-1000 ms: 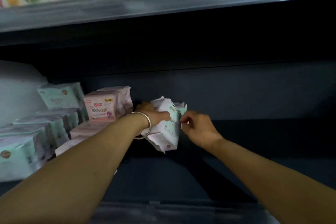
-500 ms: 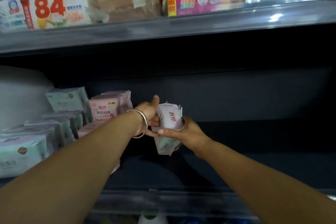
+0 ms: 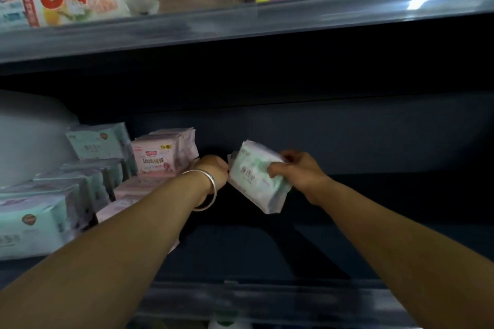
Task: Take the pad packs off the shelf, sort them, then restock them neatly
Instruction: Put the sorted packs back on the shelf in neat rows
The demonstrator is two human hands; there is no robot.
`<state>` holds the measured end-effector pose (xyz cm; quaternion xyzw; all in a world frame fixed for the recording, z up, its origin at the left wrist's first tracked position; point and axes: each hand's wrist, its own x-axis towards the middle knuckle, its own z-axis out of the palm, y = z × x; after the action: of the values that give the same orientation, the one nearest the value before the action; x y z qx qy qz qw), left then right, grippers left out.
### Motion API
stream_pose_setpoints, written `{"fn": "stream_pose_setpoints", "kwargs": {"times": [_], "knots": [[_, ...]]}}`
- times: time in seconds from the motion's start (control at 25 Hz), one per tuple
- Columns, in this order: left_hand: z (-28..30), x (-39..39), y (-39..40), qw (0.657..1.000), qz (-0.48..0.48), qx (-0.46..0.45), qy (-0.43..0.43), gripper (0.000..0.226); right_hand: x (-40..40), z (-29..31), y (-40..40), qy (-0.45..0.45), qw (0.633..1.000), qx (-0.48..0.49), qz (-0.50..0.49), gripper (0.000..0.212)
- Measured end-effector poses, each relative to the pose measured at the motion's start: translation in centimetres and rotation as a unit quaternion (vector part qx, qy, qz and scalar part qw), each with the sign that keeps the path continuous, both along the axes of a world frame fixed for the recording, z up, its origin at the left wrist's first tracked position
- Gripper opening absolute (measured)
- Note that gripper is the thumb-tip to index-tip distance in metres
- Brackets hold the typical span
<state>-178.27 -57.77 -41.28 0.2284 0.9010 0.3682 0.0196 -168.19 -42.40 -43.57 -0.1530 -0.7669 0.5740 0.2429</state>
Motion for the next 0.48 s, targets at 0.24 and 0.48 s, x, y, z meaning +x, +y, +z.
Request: {"fn": "stream_pose_setpoints", "kwargs": {"times": [0.24,0.48], "knots": [[-2.9,-2.7,-0.8,0.992,0.019,-0.122,-0.009,0.017,-3.6,-2.1,-0.4,-0.051,0.963,0.255,0.068,0.045],[-4.9,-3.1,0.6,0.988,-0.003,-0.152,0.017,0.023,-6.8,-4.1,0.8,-0.061,0.917,0.393,0.011,0.065]]}}
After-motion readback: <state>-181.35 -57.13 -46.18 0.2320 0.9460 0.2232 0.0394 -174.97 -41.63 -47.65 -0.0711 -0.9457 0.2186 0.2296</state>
